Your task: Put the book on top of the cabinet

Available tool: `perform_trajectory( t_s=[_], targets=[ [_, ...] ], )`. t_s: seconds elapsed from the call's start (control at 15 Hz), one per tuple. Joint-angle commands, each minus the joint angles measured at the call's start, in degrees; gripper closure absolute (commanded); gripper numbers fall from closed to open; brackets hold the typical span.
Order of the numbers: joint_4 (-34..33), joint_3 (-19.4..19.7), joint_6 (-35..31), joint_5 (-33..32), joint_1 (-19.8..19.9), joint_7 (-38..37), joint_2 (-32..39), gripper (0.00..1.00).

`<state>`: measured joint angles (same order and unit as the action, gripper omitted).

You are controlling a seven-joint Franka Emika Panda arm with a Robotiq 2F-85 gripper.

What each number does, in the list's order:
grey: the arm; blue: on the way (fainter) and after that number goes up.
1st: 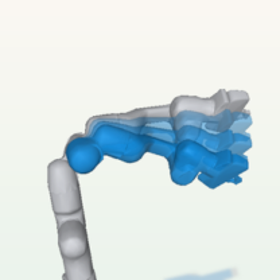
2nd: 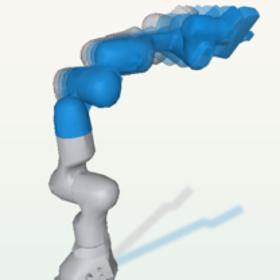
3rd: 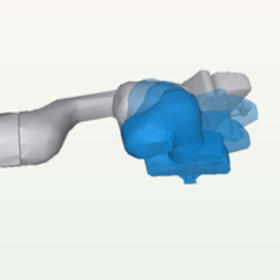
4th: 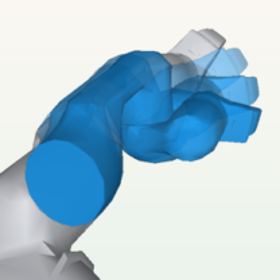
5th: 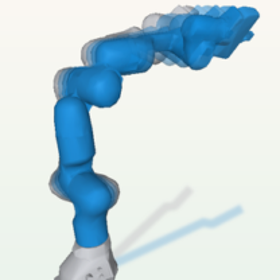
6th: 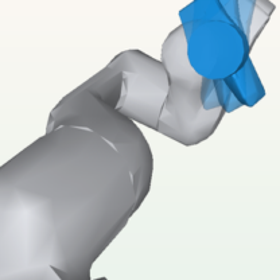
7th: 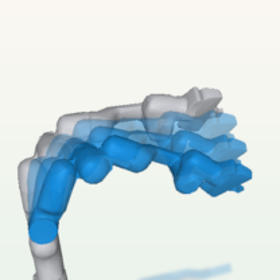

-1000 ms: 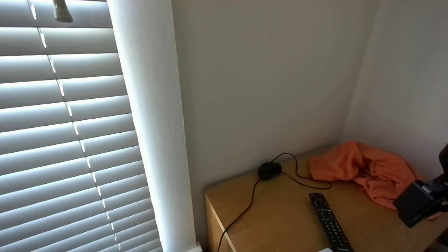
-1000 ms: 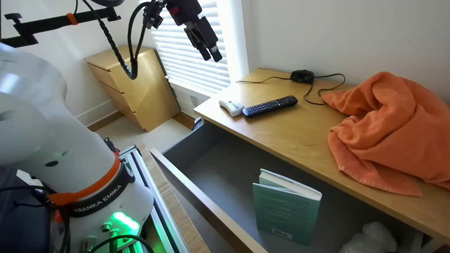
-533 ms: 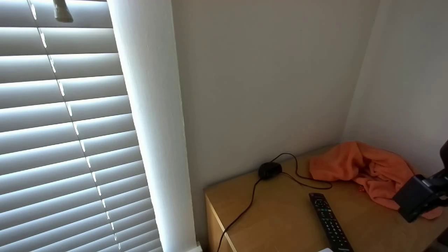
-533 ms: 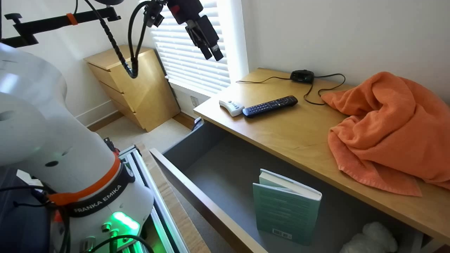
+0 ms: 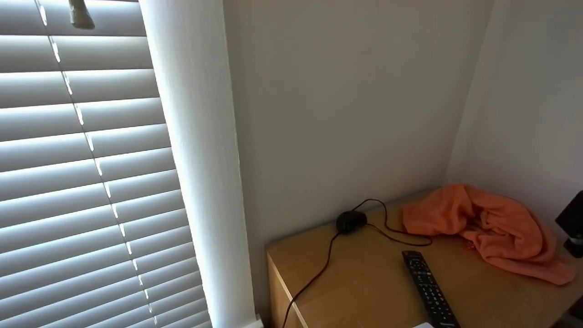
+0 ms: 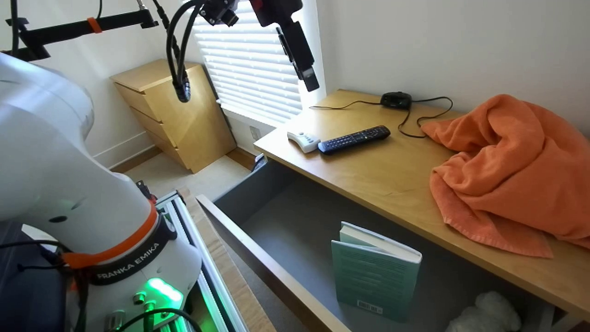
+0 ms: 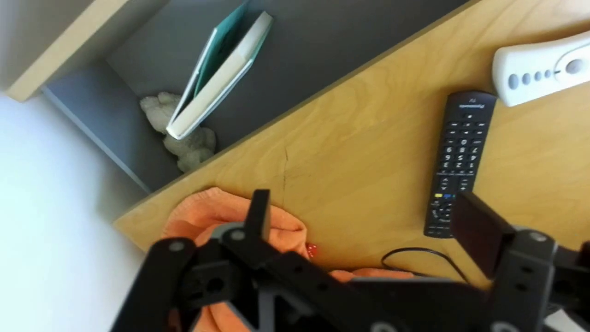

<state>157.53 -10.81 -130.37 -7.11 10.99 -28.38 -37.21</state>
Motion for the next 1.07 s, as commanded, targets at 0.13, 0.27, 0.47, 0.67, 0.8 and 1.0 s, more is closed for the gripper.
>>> perform_trajectory(
  t_s=[0.13,0.27,0.47,0.67,0.8,1.0],
  targets=[
    [0.0,6.8,-0.3,-0.2,6.2,-1.6,4.1,0.0],
    [0.0,8.6,-1.0,-0.9,8.8,-2.1,6.3,0.0],
    [0.0,10.5,-2.3,-2.8,12.9,-4.2,10.2,0.0],
    [0.0,11.7,-0.9,-2.3,12.8,-4.7,9.7,0.0],
    [-0.1,12.7,-1.4,-2.5,14.0,-6.1,11.8,0.0],
    [-0.2,12.8,-1.7,-2.6,14.1,-7.0,12.7,0.0]
  ],
)
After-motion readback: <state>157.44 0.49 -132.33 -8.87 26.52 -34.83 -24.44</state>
